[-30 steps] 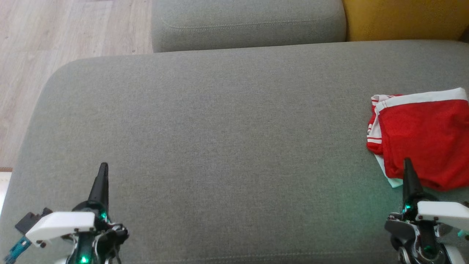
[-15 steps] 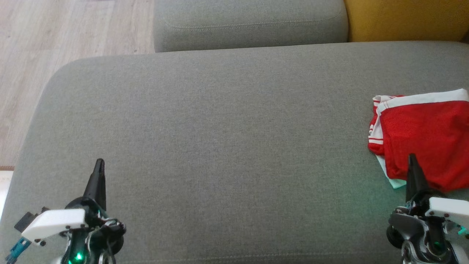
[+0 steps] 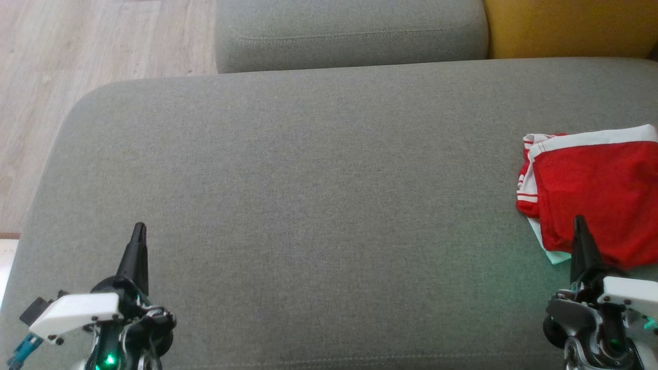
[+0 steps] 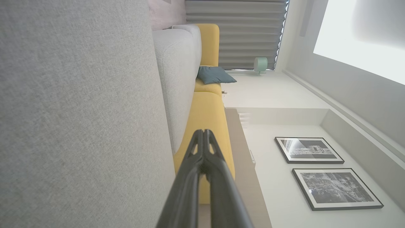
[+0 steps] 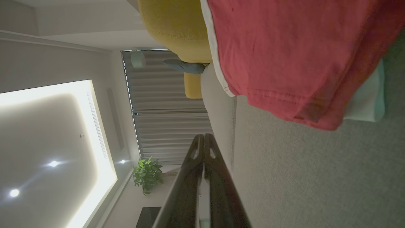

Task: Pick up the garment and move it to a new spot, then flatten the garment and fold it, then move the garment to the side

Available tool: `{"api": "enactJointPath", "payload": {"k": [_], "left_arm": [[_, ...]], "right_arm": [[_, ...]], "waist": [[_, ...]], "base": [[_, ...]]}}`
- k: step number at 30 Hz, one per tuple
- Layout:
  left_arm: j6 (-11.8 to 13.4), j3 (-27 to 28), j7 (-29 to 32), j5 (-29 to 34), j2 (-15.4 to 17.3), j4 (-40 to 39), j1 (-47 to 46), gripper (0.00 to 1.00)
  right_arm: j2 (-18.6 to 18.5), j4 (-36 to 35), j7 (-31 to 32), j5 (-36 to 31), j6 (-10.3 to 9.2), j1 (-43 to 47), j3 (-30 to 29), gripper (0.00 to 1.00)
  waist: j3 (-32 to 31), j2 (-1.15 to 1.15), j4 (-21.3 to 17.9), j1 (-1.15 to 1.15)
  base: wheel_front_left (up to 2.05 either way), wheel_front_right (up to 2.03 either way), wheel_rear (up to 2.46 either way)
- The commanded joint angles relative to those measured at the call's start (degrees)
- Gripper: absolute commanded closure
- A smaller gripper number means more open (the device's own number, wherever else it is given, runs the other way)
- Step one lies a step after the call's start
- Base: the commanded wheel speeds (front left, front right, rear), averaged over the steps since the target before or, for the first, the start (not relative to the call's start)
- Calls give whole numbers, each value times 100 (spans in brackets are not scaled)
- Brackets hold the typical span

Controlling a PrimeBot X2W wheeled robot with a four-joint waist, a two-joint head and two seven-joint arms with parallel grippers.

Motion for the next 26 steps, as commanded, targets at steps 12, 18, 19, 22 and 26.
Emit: {"api": "enactJointPath", "payload": {"k": [12, 18, 19, 22, 26], "left_arm": [[-42, 257, 31, 3, 71, -152, -318, 100], [-42, 264, 37, 9, 65, -151, -318, 100], [-42, 265, 38, 10, 64, -151, -318, 100], [-42, 268, 40, 12, 63, -151, -319, 100], [-42, 272, 43, 16, 59, -151, -319, 100]], "right_arm": [[-46, -182, 70, 2, -4, -289, 83, 100], [-38, -181, 79, -7, -4, -290, 72, 100], [-37, -181, 80, -8, -4, -290, 70, 100], [-35, -181, 83, -11, -4, -291, 67, 100], [-30, -180, 88, -17, -4, -291, 60, 100]], "waist": [[0, 0, 0, 0], [0, 0, 0, 0], [0, 0, 0, 0], [0, 0, 0, 0], [0, 0, 0, 0]], "base": [[0, 0, 0], [0, 0, 0], [0, 0, 0], [0, 0, 0], [0, 0, 0]]}}
